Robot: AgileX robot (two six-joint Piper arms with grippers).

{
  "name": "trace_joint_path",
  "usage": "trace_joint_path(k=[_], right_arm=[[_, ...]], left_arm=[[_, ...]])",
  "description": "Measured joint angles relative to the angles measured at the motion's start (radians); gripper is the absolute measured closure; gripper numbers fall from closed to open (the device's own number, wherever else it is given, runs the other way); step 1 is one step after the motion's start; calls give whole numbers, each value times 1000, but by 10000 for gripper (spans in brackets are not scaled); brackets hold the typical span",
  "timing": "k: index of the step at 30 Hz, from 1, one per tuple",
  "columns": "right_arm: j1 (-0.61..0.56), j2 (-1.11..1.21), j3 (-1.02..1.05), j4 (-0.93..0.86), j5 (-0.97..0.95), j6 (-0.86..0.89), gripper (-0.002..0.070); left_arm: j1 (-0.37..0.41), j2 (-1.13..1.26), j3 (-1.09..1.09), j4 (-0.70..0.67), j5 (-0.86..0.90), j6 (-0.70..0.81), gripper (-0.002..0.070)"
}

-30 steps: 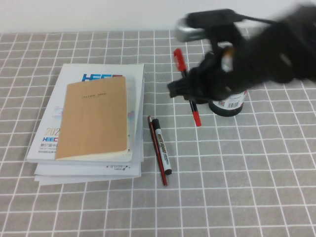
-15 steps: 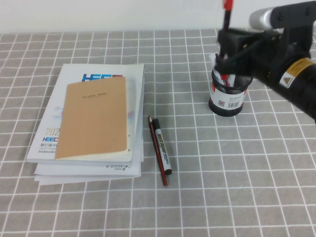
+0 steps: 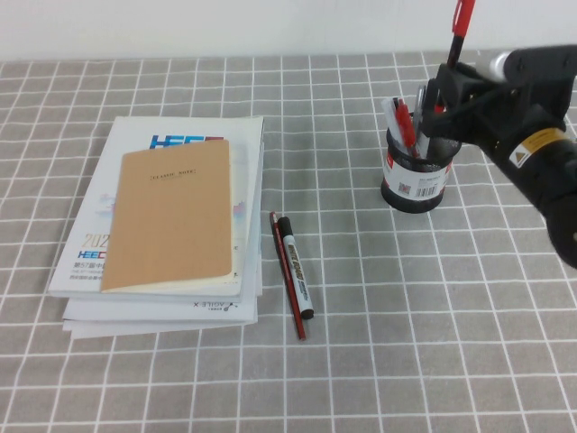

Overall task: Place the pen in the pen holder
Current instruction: Place the pen onto the pen holder

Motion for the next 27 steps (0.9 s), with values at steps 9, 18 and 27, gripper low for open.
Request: trace_joint_path(k=[9,18,27], right_arm=[[-2,85,0,52,-55,-56,622],[-2,87,0,62,-60,-74,448],[-2,57,0,71,-14,-80,484]], left_arm=[[0,0,0,0,0,0,680],[0,0,0,0,0,0,680],[0,0,0,0,0,0,680]])
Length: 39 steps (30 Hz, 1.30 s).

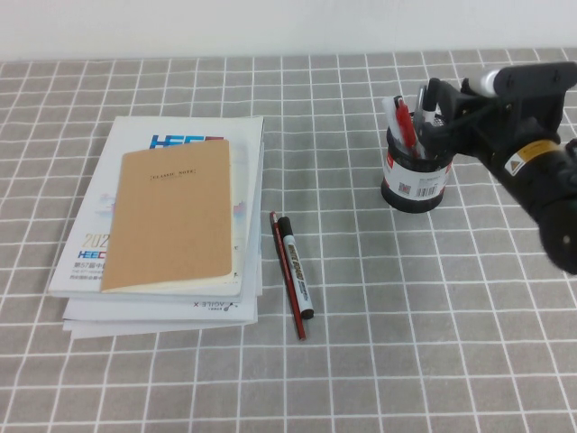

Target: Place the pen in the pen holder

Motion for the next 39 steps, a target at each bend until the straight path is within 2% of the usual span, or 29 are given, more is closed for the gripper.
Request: trace_joint_path(k=[2,4,7,16,24,34,39], right_arm=[[0,-50,0,-37,74,0,579],[0,-114,10,-85,151,0,637],[0,-230,57,-124,266,0,674],[2,-640,271,-138,512,2,688],[2,-913,396,-136,872,2,688],[2,-1165,470,-147,936,0,688],[2,-1257,472,-175,1032,0,688]], left_arm=[[0,0,0,0,0,0,680],[0,0,0,0,0,0,680],[0,0,0,0,0,0,680],[0,0,0,0,0,0,680],[0,0,0,0,0,0,680],[0,0,0,0,0,0,680],[0,0,0,0,0,0,680]])
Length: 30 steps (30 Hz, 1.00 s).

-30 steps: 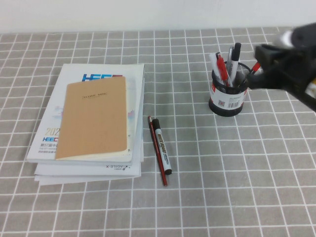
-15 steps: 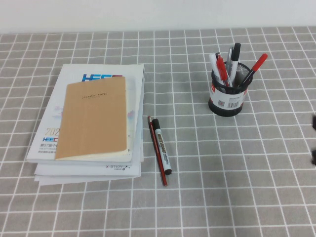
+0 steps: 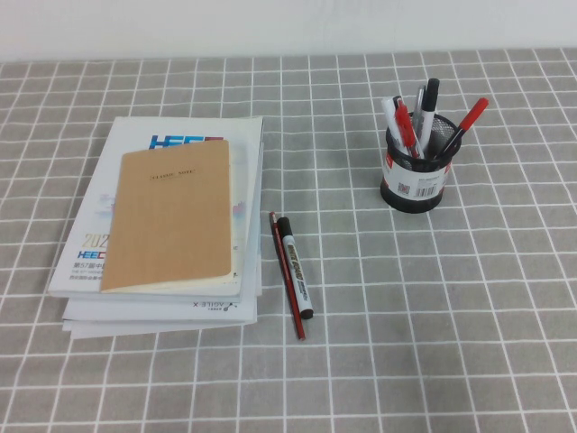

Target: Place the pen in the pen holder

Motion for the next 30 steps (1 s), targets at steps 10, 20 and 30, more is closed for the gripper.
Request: trace_joint_path(k=[10,20,30], right_arm=[[-171,-302,110,29,135,0,688],[-221,-380,184,52,127,0,688],[-221,-539,411,82,30,0,688]], left_arm=[[0,0,0,0,0,0,680],[0,0,0,0,0,0,680],[0,0,0,0,0,0,680]])
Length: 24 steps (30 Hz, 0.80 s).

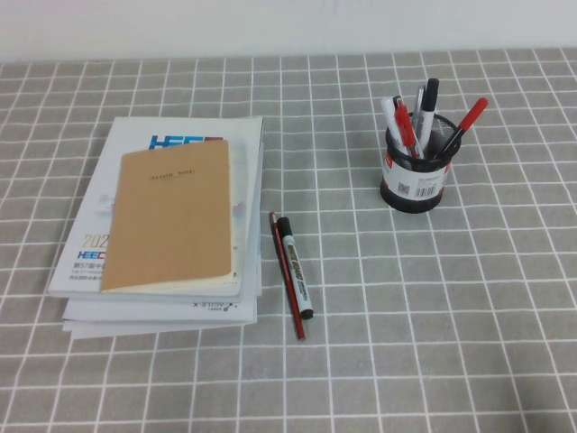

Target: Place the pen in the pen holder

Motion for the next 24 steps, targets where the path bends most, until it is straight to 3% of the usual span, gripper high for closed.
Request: trace_joint_path(k=[24], right_arm=[[0,-2,74,72,50,0,688]], left_arm=[[0,0,0,0,0,0,680]])
